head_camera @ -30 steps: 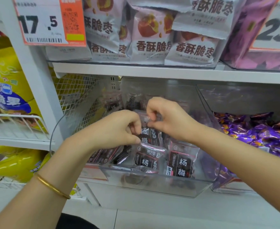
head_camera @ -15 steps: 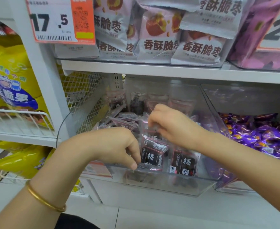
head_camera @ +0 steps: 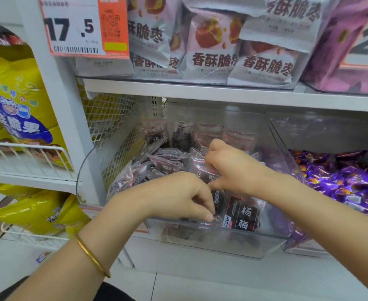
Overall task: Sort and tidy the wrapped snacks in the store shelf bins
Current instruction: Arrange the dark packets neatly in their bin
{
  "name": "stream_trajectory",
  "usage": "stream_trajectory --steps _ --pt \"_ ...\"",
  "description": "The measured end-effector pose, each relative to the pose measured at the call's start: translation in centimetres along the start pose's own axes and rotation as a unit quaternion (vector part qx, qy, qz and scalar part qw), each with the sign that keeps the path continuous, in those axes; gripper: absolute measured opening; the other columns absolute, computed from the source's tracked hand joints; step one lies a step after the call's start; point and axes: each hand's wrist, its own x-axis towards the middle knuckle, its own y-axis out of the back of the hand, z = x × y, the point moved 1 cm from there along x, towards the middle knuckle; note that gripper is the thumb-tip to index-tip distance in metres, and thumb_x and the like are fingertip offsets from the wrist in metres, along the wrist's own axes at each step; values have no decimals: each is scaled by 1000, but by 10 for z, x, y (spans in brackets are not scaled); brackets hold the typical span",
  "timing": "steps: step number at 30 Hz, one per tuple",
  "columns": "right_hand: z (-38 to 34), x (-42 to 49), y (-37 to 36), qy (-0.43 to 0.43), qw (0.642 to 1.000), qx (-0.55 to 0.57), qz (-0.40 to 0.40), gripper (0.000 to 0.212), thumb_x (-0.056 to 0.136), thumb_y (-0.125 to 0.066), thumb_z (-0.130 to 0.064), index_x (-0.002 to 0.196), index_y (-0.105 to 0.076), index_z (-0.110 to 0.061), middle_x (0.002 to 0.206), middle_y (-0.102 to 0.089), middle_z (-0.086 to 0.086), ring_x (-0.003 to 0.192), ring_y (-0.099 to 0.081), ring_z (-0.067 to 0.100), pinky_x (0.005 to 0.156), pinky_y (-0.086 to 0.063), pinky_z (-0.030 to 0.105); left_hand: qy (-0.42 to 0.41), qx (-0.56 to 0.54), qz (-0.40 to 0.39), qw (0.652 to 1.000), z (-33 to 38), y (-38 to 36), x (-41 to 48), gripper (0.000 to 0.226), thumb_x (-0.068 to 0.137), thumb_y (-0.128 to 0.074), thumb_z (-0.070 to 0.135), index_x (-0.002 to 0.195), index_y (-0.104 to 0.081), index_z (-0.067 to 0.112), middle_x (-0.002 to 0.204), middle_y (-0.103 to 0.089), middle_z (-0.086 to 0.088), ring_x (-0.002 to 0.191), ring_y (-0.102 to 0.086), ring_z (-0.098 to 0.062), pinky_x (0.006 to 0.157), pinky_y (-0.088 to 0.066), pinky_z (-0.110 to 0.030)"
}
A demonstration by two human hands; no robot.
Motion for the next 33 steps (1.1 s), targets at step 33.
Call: stream_trajectory --steps 33 --pt "-11 -16 9 10 997 -10 -82 39 78 -69 -42 80 -35 -21 68 -39 -8 76 -48 23 61 -38 33 143 -66 258 953 -12 33 -9 15 88 -52 8 86 -65 16 77 -62 9 59 -62 -9 52 -49 -20"
